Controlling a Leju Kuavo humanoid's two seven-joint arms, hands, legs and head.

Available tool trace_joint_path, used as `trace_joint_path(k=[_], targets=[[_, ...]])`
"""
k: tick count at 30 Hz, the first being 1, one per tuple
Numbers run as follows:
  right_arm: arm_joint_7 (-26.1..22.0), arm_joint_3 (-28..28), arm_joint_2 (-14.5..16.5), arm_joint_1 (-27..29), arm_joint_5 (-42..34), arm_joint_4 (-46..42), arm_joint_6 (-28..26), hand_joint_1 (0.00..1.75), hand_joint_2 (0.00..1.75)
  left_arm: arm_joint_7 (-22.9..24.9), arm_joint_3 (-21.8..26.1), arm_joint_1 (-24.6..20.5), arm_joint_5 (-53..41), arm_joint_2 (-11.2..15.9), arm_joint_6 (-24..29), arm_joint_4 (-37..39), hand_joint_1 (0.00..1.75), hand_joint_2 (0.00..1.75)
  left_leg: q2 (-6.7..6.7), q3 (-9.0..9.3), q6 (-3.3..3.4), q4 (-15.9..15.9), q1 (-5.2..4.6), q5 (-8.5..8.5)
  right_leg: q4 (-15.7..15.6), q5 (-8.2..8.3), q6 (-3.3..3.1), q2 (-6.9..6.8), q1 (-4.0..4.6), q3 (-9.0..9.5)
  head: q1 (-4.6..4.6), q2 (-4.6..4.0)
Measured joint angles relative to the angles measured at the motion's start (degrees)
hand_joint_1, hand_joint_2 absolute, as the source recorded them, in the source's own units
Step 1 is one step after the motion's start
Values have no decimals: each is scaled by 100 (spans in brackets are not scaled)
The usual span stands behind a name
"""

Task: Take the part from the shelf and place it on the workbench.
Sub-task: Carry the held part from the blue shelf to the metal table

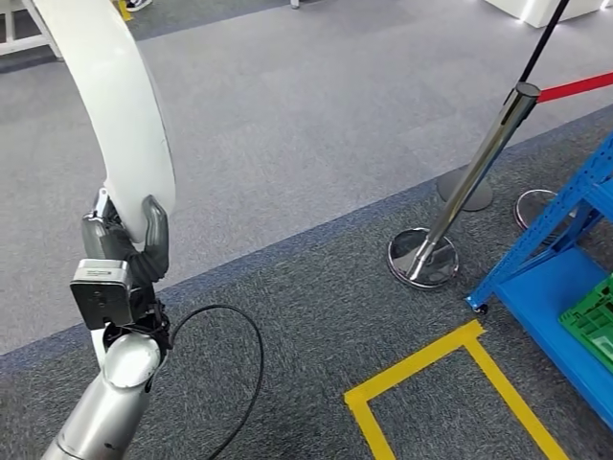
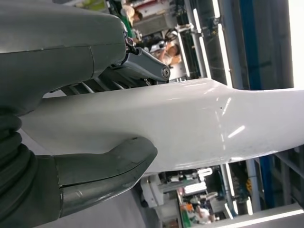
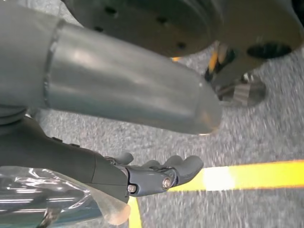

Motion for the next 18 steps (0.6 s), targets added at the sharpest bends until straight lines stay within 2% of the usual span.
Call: trace_joint_path(k=[1,2,3,4,6,9,11,12,15,16,17,18], targets=[[-1,-1,1,-3,-6,0,-2,0,0,1,20,9,1,5,0,0,175,175,104,-37,-30,75,-5,-51,-17,9,-38,-68,-2,14,-16,-1],[-1,-1,2,-4,-9,1,-2,0,0,1,31,12,1,8,1,0,175,175,263,-119,-56,258,-14,-162,-37,15,-73,-143,-5,30,-32,-1],[-2,-1,2,-1,-10,1,-1,0,0,2,36,14,0,10,1,0,175,175,454,-253,-78,557,-18,-325,-46,12,-101,-222,0,44,-47,-1],[-2,0,2,4,-11,1,0,0,0,2,38,12,0,12,1,0,175,175,586,-383,-97,843,-20,-471,-48,4,-120,-281,9,52,-63,-1],[-2,0,2,12,-12,1,2,0,0,2,38,18,0,12,1,0,175,175,660,-543,-112,1194,-13,-632,-48,-4,-133,-347,18,59,-64,-2],[-2,-1,2,13,-12,1,2,0,0,2,38,22,1,12,1,0,175,175,666,-584,-114,1281,-12,-664,-48,-6,-135,-364,18,60,-63,-1],[-1,-2,2,16,-13,1,2,0,0,2,39,34,3,14,1,0,175,175,678,-691,-120,1508,-7,-727,-47,-14,-140,-435,21,63,-64,-1],[0,-2,2,12,-12,1,2,0,0,3,40,42,6,17,1,0,175,175,754,-567,-101,1282,-13,-561,-47,-35,-135,-546,27,87,-64,-1],[-1,-1,2,-6,-12,1,2,0,0,6,46,43,14,19,-1,0,175,175,1184,11,33,104,-114,-58,-45,-133,-49,-952,94,172,-63,0],[-1,-1,2,-10,-12,1,2,0,0,6,49,43,14,20,-2,0,175,175,1213,39,70,9,-141,-74,-52,-153,-16,-1043,113,189,-62,0],[0,-2,2,-19,-12,1,2,0,0,6,52,50,13,21,-2,-1,175,175,1133,38,100,-4,-127,-64,-55,-181,13,-1087,109,194,-58,0],[-1,-2,2,-26,-12,1,2,0,0,6,56,48,8,22,-1,-1,175,175,1054,43,132,-23,-112,-52,-9,-237,40,-1021,101,182,-55,-1]])
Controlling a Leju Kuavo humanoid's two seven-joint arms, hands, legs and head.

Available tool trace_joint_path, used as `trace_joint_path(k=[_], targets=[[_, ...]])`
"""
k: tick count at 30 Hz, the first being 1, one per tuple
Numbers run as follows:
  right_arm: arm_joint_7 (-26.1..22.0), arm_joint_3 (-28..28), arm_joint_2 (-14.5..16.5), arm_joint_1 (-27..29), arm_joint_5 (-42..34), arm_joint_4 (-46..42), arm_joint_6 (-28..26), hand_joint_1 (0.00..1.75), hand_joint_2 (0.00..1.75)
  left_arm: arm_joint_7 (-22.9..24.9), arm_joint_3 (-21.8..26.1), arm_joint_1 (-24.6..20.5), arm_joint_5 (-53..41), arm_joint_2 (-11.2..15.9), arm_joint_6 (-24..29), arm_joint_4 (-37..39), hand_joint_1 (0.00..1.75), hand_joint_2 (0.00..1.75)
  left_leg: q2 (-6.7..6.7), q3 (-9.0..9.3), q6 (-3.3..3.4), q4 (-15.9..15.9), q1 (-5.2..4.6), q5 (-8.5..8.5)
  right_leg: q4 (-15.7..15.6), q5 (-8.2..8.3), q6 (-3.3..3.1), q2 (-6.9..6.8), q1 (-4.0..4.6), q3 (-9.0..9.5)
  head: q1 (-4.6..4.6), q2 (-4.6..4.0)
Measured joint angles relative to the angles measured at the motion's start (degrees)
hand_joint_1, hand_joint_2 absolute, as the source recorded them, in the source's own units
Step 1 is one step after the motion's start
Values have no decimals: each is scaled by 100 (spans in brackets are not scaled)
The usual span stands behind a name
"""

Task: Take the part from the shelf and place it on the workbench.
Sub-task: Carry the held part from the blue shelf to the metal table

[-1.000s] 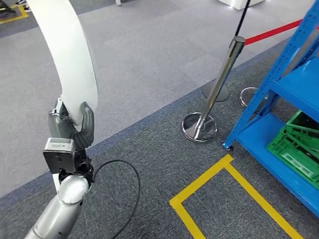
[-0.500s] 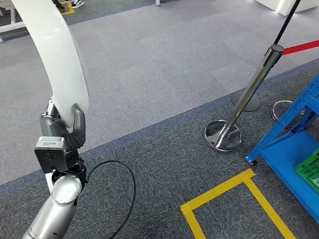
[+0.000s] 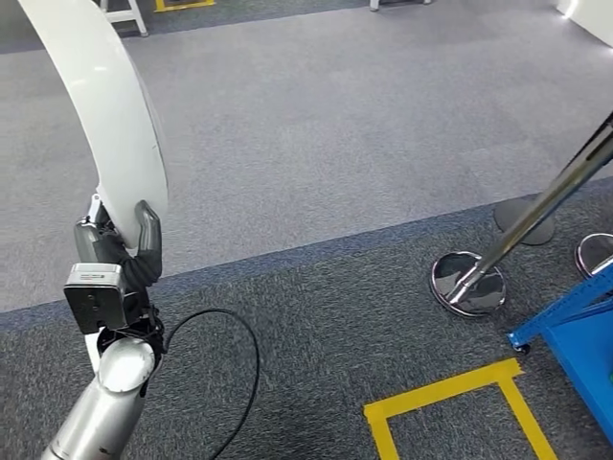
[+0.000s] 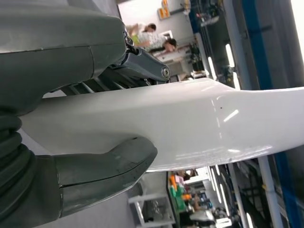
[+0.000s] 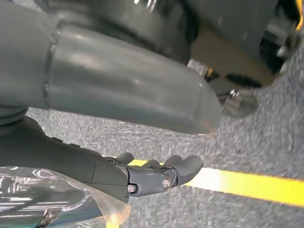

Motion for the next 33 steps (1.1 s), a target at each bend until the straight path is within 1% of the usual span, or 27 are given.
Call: trace_joint_path(k=[1,3,4,5,6,7,8,10,11,12,14,15,16,18,19,20,21,22,23,25,26,27,28,29,30,31,33], targets=[[-2,1,0,-8,0,0,1,0,0,0,1,-9,-5,-6,1,0,175,175,-75,7,31,-20,17,14,143,-99,22,143,-11,-61,12,0],[7,2,0,-13,-8,0,-5,0,0,-1,-1,-26,-19,-27,1,1,175,175,-226,13,75,-34,36,25,808,-423,46,524,-27,-383,46,0],[23,2,2,-9,-16,0,-22,0,0,-1,-3,-27,-22,-36,-1,1,175,175,-311,12,84,-32,35,24,1220,-573,50,625,-29,-603,56,1],[46,1,11,-3,-27,0,-48,0,0,-2,-4,-25,-25,-40,-3,1,175,175,-400,13,88,-30,33,23,1534,-646,51,671,-29,-793,61,1],[71,1,23,-1,-38,0,-80,0,0,-1,-5,-25,-29,-41,-5,1,175,175,-489,15,88,-27,32,23,1650,-602,48,689,-29,-900,61,1],[91,0,41,-5,-43,0,-113,0,0,-1,-5,-25,-37,-41,-8,1,175,175,-578,20,87,-23,33,22,1533,-440,41,705,-30,-899,59,1],[104,-1,59,-12,-47,0,-142,0,0,2,-6,-27,-50,-42,-10,1,175,175,-662,26,83,-16,35,20,1205,-194,30,752,-35,-792,61,1],[115,0,86,-28,-43,0,-174,0,0,9,-8,-38,-75,-44,-11,1,175,175,-813,18,56,11,40,13,429,186,10,1054,-74,-477,56,1],[114,1,96,-33,-39,0,-181,0,0,19,-9,-47,-85,-47,-11,1,175,175,-879,-3,28,24,48,17,185,265,3,1192,-87,-365,56,1],[115,1,108,-38,-34,0,-182,0,0,28,-12,-53,-90,-48,-11,1,175,175,-943,-28,-7,33,60,28,82,268,-5,1284,-93,-309,53,1],[113,0,131,-44,-27,0,-181,0,0,50,-18,-58,-97,-44,-10,1,175,175,-1067,-69,-83,30,92,54,50,275,-39,1196,-74,-274,53,0],[111,-1,143,-47,-26,0,-180,0,0,55,-20,-58,-101,-40,-9,1,175,175,-1016,-85,-114,57,91,34,27,286,-71,1121,-74,-252,49,0],[108,-1,152,-48,-26,0,-180,0,0,59,-20,-65,-106,-36,-7,2,175,175,-888,-134,-144,166,83,-39,3,293,-109,1034,-73,-227,34,0],[105,-1,165,-45,-27,0,-179,0,0,61,-23,-82,-114,-34,-3,2,175,175,-530,-387,-200,737,73,-350,-27,287,-177,849,-66,-189,7,1],[105,-2,166,-41,-27,0,-179,0,0,62,-26,-84,-116,-33,-3,3,175,175,-432,-569,-225,1133,85,-526,-27,277,-198,755,-58,-183,-4,1],[106,-2,166,-36,-27,0,-178,0,0,64,-28,-79,-116,-32,-2,3,175,175,-393,-724,-243,1465,100,-647,-26,268,-208,661,-51,-180,-6,1],[105,-3,166,-35,-29,0,-175,0,0,68,-29,-74,-116,-29,-2,4,175,175,-375,-795,-253,1627,113,-669,-25,260,-211,570,-46,-178,-6,0],[103,-3,166,-37,-30,0,-172,0,0,73,-29,-70,-117,-27,-1,4,175,175,-359,-758,-257,1569,122,-584,-25,251,-208,485,-43,-171,-6,0],[99,-3,167,-42,-31,0,-167,0,0,77,-30,-70,-118,-25,-1,5,175,175,-318,-607,-252,1292,125,-414,-25,240,-201,406,-40,-158,-6,-1],[85,-3,174,-50,-31,0,-163,0,0,79,-31,-82,-123,-27,-2,5,175,175,-65,-174,-215,481,82,-104,-23,206,-165,273,-21,-119,-5,-1],[79,-3,178,-52,-31,0,-162,0,0,79,-32,-92,-127,-31,-3,5,175,175,51,-25,-185,192,52,-32,-20,187,-141,215,-7,-104,-3,-1],[74,-3,181,-52,-31,0,-162,0,0,80,-32,-101,-129,-33,-4,5,175,175,125,48,-158,37,22,-23,-20,171,-115,157,5,-92,2,0],[72,-3,185,-52,-31,0,-160,0,0,81,-32,-106,-131,-35,-4,5,175,175,108,51,-131,12,-6,-42,-27,162,-90,93,14,-81,6,0],[72,-3,189,-55,-31,0,-157,0,0,83,-33,-107,-132,-34,-4,5,175,175,34,47,-97,-6,-3,-32,-38,151,-62,30,11,-61,9,1],[72,-3,192,-61,-31,0,-155,0,0,83,-33,-104,-133,-34,-3,4,175,175,-33,55,-66,-30,6,-21,-39,127,-29,41,2,-51,13,0],[69,-2,195,-67,-30,0,-154,0,0,84,-32,-108,-133,-36,-2,4,175,175,-97,66,-31,-53,22,-8,20,71,0,155,-11,-73,19,0],[63,-1,196,-70,-29,1,-154,0,0,88,-33,-124,-134,-58,-2,6,175,175,-199,85,26,-83,60,13,497,-193,43,505,-36,-313,47,-1]])
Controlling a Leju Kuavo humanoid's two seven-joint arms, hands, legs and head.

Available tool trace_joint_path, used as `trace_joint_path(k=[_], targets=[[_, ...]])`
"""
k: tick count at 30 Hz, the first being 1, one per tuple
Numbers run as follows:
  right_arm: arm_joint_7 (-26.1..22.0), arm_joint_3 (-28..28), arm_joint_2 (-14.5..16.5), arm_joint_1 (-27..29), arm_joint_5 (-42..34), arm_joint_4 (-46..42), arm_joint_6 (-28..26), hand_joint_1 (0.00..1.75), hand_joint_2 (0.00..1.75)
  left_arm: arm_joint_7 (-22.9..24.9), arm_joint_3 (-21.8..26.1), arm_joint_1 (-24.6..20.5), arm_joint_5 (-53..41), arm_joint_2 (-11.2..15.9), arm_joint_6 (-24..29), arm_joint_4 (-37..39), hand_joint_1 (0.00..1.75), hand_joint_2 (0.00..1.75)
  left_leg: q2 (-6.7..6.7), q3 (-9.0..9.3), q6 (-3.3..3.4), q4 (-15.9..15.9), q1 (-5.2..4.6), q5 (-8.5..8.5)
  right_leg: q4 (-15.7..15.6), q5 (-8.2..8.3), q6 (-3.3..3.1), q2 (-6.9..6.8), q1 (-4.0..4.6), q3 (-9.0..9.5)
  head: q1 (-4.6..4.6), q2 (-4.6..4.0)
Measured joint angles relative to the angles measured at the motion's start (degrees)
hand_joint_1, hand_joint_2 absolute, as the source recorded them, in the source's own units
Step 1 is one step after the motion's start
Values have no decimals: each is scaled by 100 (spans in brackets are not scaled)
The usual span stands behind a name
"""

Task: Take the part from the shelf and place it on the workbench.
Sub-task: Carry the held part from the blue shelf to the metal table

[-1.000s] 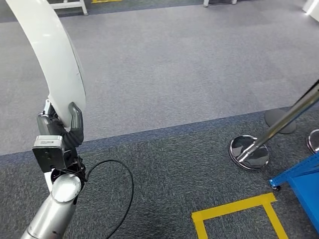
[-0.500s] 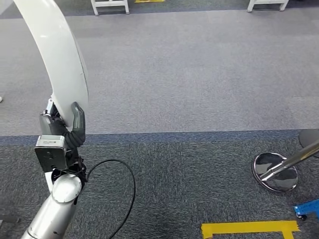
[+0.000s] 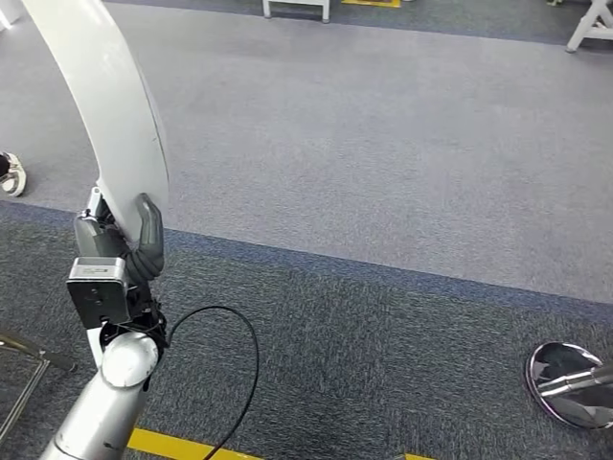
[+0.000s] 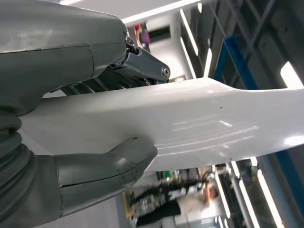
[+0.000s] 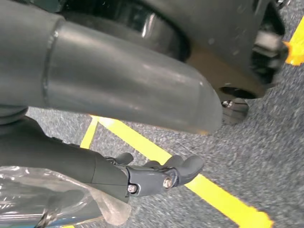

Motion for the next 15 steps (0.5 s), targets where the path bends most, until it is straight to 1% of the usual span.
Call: trace_joint_path(k=[1,2,3,4,5,6,7,8,9,10,12,13,14,15], targets=[[-2,1,1,7,-4,1,0,0,0,4,-1,-8,-4,-14,-2,4,175,175,-51,-1,18,0,4,-1,400,-171,12,129,-4,-208,13,1],[4,0,1,15,-16,1,0,0,0,10,-2,-8,-15,-27,-5,13,175,175,-97,-1,29,1,2,-2,799,-305,22,173,-4,-430,21,1],[19,-2,1,21,-38,2,-6,0,0,16,-2,-6,-31,-34,-9,23,175,175,-141,2,34,3,-1,-6,1074,-347,29,187,-3,-607,22,1],[37,-8,1,24,-68,1,-26,0,0,22,-2,-4,-51,-43,-11,37,175,175,-186,7,33,7,-3,-9,1126,-265,30,190,-2,-687,22,1],[55,-16,0,23,-94,1,-52,0,0,28,-2,-2,-72,-54,-12,48,175,175,-222,15,28,13,-2,-15,945,-74,24,191,-3,-655,22,1],[68,-25,0,21,-115,0,-84,0,0,33,-1,-3,-90,-72,-12,57,175,175,-255,25,15,22,2,-26,570,182,16,194,-5,-521,22,1],[74,-33,0,18,-126,0,-110,0,0,37,-1,-3,-104,-91,-12,64,175,175,-279,30,-4,34,-1,-41,166,382,9,212,-5,-353,25,1],[75,-38,4,14,-128,1,-124,0,0,41,-2,-4,-113,-108,-12,68,175,175,-297,23,-25,55,-8,-55,-172,508,-6,232,-6,-199,27,1],[78,-40,9,10,-129,1,-132,0,0,44,-2,-4,-118,-120,-12,74,175,175,-308,13,-51,69,-15,-61,-377,559,-24,253,-4,-101,27,1],[80,-43,13,8,-129,1,-136,0,0,45,-3,-3,-120,-126,-12,79,175,175,-313,0,-73,77,-22,-61,-441,543,-47,270,3,-64,28,1],[85,-48,23,12,-129,1,-143,0,0,51,-3,-2,-125,-136,-11,86,175,175,-312,-12,-120,81,-16,-66,-464,558,-113,265,3,-53,28,1],[83,-54,28,14,-129,0,-148,0,0,53,-3,-3,-131,-139,-11,87,175,175,-292,-29,-146,131,-12,-111,-474,566,-150,256,-3,-47,24,1],[80,-63,33,12,-129,0,-159,0,0,56,-3,-4,-138,-143,-10,87,175,175,-264,-87,-177,277,-6,-214,-485,573,-188,244,-11,-40,15,1],[75,-73,38,11,-130,-1,-174,0,0,58,-3,-4,-142,-145,-10,87,175,175,-232,-204,-206,556,1,-379,-493,576,-219,228,-17,-34,8,1]])
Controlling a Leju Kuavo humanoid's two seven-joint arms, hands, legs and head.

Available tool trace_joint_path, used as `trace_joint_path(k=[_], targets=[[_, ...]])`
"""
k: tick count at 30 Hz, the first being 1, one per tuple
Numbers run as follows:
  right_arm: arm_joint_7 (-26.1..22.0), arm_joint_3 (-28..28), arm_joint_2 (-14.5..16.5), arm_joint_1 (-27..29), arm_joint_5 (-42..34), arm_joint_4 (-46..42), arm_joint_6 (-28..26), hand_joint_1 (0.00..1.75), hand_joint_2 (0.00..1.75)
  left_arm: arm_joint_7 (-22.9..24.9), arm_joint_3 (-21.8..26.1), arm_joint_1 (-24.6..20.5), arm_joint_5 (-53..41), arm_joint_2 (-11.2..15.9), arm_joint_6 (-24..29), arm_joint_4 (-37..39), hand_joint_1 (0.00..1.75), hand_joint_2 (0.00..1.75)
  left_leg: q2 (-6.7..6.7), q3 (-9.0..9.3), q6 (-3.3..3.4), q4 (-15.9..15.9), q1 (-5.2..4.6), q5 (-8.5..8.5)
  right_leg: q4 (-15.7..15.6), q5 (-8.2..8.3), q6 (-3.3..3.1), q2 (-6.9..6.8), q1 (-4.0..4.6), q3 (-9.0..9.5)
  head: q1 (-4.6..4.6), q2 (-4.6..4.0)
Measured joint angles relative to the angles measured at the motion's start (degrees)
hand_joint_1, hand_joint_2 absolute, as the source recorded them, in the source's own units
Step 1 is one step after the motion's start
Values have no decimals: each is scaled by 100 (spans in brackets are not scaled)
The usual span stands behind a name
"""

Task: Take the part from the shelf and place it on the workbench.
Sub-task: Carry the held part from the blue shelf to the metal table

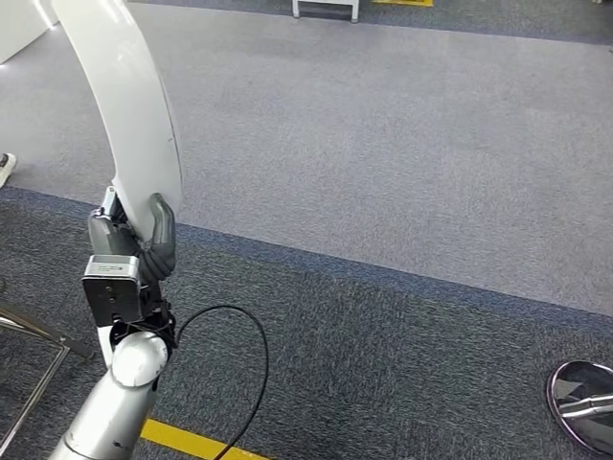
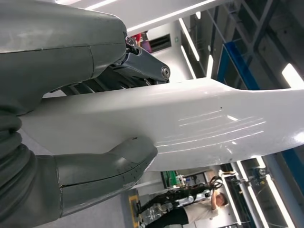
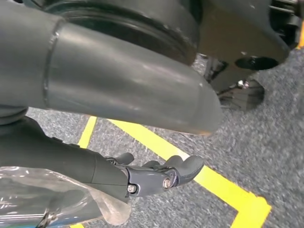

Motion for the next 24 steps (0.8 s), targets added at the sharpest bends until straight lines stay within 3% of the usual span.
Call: trace_joint_path(k=[2,3,4,5,8,10,13,15,17,18,19,20,21,24], targets=[[-7,-15,0,5,-2,0,-33,0,0,0,-1,11,9,-4,0,8,175,175,36,-340,-42,781,16,-365,1,-10,-30,-30,7,3,-10,0],[-8,-20,0,10,-2,0,-45,0,0,-1,-2,22,23,-4,0,15,175,175,40,-474,-52,1084,24,-463,1,-12,-34,-43,10,5,-10,1],[-8,-24,0,13,-3,0,-55,0,0,-5,-2,32,37,-5,0,23,175,175,40,-522,-55,1195,30,-453,2,-14,-35,-52,12,8,-10,1],[-8,-27,0,12,-3,0,-60,0,0,-11,-3,39,48,-6,0,30,175,175,42,-461,-50,1072,34,-331,3,-14,-34,-56,14,14,-9,1],[-2,-32,4,8,-1,1,-74,0,0,-37,-7,41,66,-20,0,37,175,175,70,81,1,-37,24,199,12,-21,-11,-56,25,39,-8,1],[14,-33,10,7,1,1,-82,0,0,-52,-8,40,83,-33,0,37,175,175,84,256,33,-427,1,280,24,-13,39,-58,36,19,-4,1],[27,-36,22,8,1,0,-96,0,0,-86,-9,50,136,-53,1,37,175,175,73,244,111,-490,-2,309,48,-40,127,-65,26,-29,-1,1],[27,-37,26,5,2,0,-104,0,0,-107,-11,53,154,-84,1,37,175,175,79,229,190,-537,19,363,360,-318,170,-52,22,-168,18,1],[27,-38,26,7,4,1,-108,0,0,-126,-13,62,177,-108,0,37,175,175,83,180,229,-539,14,403,1068,-749,196,-44,18,-443,38,1],[27,-39,26,9,5,1,-111,0,0,-137,-13,70,187,-113,0,37,175,175,84,149,236,-538,9,425,1404,-895,207,-44,16,-562,40,1],[27,-39,26,11,5,1,-115,0,0,-150,-12,79,195,-114,0,38,175,175,85,118,237,-536,5,450,1593,-942,215,-43,15,-610,39,1],[27,-39,26,11,7,0,-119,0,0,-166,-11,89,198,-115,0,39,175,175,83,88,232,-535,4,476,1562,-879,217,-43,15,-548,41,1],[27,-39,26,10,10,0,-121,0,0,-180,-11,98,198,-117,0,40,175,175,80,63,221,-533,5,500,1298,-731,215,-44,14,-367,40,1],[25,-38,27,-3,25,1,-125,0,0,-215,-7,108,195,-135,1,41,175,175,63,7,155,-508,-6,566,167,-354,193,-14,16,356,34,1]])
